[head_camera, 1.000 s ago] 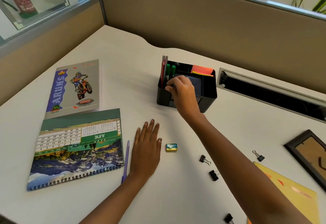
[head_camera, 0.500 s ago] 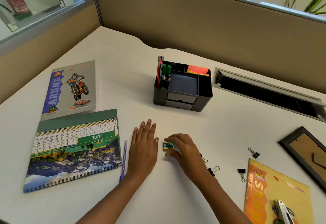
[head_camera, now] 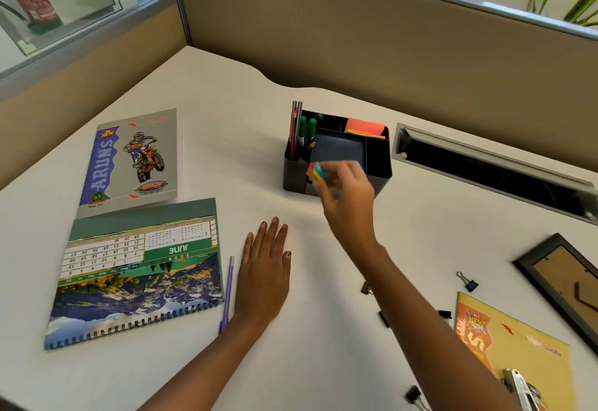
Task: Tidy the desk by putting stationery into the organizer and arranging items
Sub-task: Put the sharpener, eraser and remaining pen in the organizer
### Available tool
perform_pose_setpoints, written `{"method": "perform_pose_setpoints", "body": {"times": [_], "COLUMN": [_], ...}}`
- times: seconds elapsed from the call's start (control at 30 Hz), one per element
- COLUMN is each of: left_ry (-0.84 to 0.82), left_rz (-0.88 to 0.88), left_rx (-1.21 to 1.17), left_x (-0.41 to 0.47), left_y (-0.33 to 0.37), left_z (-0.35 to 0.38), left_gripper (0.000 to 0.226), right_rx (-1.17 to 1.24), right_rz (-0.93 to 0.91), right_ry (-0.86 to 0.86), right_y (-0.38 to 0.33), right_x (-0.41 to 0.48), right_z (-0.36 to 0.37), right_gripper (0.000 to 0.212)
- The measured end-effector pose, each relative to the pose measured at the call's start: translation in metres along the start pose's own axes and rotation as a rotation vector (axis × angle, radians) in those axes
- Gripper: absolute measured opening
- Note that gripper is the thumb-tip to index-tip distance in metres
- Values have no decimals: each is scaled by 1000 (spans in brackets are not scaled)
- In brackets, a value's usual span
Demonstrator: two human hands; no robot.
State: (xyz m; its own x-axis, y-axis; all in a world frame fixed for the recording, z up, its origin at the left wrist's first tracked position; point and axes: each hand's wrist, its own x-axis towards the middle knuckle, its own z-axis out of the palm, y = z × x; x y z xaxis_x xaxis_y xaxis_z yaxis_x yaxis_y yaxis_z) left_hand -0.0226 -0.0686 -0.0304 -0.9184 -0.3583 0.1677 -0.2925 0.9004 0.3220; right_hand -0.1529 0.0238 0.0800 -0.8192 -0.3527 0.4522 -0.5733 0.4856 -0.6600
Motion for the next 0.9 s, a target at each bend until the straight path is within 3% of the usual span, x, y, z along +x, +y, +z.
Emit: {"method": "perform_pose_setpoints", "body": {"times": [0.23, 0.53, 0.9], "left_ry": [2, 5, 7], "left_rz": [-8, -10, -11], "left_rx": [-6, -26, -22], "left_x": [0, 0, 0], "left_y": [1, 0, 1], "left_z": [3, 2, 2], "left_gripper": [51, 50, 51], "right_rx": [-133, -242, -300], "right_rz": [58, 28, 48], "right_ry": [-190, -425, -387], "right_y": [-13, -8, 0], "right_x": [66, 92, 86], "right_z": [27, 32, 43], "right_gripper": [39, 24, 21]}}
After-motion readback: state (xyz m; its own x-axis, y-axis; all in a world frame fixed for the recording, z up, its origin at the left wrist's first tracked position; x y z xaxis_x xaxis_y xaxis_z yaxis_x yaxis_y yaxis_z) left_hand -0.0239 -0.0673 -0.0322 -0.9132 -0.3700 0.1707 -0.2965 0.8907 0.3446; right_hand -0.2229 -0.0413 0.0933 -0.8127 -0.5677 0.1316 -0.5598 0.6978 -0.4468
